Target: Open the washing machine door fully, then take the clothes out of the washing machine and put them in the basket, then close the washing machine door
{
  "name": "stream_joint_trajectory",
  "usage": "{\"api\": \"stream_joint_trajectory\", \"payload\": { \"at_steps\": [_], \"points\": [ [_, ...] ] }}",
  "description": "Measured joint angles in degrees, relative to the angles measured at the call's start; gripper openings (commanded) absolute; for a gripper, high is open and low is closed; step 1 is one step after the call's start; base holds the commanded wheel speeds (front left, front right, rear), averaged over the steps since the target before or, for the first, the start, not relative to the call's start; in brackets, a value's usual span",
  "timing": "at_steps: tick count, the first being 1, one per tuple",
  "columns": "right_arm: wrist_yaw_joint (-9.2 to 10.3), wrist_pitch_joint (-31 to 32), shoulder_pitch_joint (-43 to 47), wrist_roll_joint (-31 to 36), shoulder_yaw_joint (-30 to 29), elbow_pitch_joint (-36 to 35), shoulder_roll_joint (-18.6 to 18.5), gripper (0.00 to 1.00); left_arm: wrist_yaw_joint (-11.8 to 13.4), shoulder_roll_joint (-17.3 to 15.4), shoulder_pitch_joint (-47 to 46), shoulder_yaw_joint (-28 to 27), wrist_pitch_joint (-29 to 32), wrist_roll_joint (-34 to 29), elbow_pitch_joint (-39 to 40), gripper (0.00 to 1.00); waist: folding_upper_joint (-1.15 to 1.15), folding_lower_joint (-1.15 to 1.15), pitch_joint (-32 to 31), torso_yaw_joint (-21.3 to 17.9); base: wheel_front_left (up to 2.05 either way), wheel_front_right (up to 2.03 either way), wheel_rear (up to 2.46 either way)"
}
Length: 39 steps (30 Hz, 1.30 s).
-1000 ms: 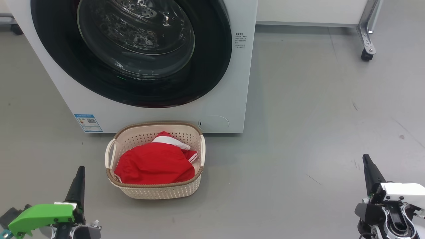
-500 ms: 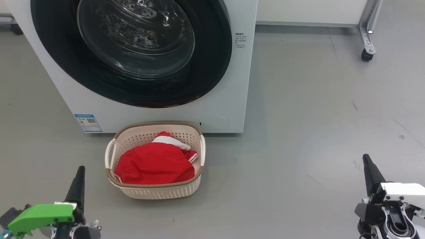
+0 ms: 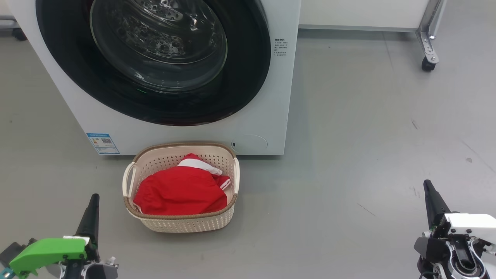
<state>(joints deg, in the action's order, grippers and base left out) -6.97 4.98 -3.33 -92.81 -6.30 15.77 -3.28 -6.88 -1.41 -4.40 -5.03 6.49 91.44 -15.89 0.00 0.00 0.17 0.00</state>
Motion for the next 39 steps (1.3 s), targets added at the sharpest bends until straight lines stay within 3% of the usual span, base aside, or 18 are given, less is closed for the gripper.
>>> {"api": "stream_joint_trajectory", "payload": {
  "at_steps": [39],
  "points": [
    [0.00, 0.0, 0.0, 0.0, -0.1, 0.0, 0.0, 0.00, 0.0, 0.0, 0.0, 0.0, 0.0, 0.0, 0.0, 0.00, 0.00, 0.00, 0.0, 0.0, 0.00, 0.00, 0.00]
  ]
}}
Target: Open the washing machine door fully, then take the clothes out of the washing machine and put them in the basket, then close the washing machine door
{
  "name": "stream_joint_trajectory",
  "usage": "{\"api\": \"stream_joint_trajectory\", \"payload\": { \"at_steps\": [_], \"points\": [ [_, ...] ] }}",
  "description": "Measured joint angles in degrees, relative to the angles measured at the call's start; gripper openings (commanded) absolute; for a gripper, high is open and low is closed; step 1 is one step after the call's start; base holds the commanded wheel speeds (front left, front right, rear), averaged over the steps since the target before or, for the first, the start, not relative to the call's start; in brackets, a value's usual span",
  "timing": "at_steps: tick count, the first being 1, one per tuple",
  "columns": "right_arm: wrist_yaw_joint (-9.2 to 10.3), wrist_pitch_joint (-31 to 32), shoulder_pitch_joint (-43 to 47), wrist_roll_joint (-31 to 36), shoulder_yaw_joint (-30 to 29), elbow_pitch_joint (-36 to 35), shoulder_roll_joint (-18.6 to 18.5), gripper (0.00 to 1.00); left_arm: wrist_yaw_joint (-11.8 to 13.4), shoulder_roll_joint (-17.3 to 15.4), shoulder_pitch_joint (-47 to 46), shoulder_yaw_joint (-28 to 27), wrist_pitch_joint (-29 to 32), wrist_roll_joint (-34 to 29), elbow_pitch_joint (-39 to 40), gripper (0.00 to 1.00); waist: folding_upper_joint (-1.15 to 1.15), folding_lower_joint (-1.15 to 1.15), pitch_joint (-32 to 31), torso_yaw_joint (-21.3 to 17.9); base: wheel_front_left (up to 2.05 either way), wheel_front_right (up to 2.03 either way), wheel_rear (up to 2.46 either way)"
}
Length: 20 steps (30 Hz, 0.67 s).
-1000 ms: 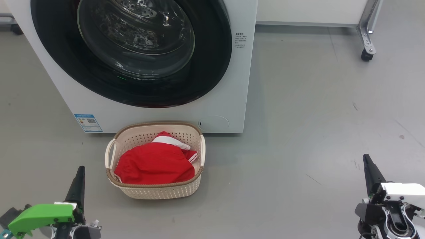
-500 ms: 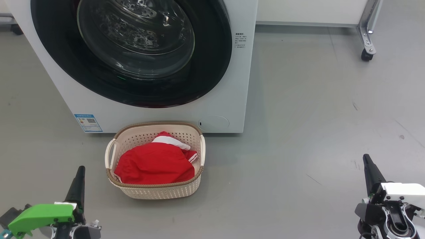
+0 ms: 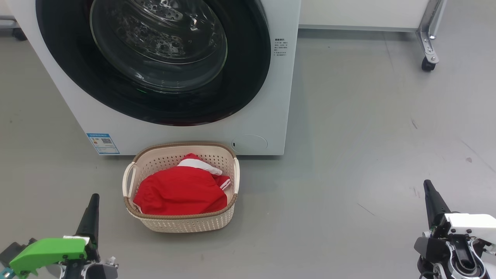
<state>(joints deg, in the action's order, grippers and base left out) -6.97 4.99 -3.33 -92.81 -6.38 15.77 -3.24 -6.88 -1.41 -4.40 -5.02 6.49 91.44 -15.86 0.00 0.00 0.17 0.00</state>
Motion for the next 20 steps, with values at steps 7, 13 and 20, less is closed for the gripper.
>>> {"api": "stream_joint_trajectory", "payload": {
  "at_steps": [7, 13, 20],
  "points": [
    [0.00, 0.0, 0.0, 0.0, 0.0, 0.0, 0.0, 0.00, 0.0, 0.0, 0.0, 0.0, 0.0, 0.0, 0.0, 0.00, 0.00, 0.00, 0.0, 0.0, 0.00, 0.00, 0.00],
    [0.00, 0.0, 0.0, 0.0, 0.0, 0.0, 0.0, 0.00, 0.0, 0.0, 0.0, 0.0, 0.0, 0.0, 0.0, 0.00, 0.00, 0.00, 0.0, 0.0, 0.00, 0.00, 0.00],
    [0.00, 0.0, 0.0, 0.0, 0.0, 0.0, 0.0, 0.00, 0.0, 0.0, 0.0, 0.0, 0.0, 0.0, 0.0, 0.00, 0.00, 0.00, 0.0, 0.0, 0.00, 0.00, 0.00]
  ]
}}
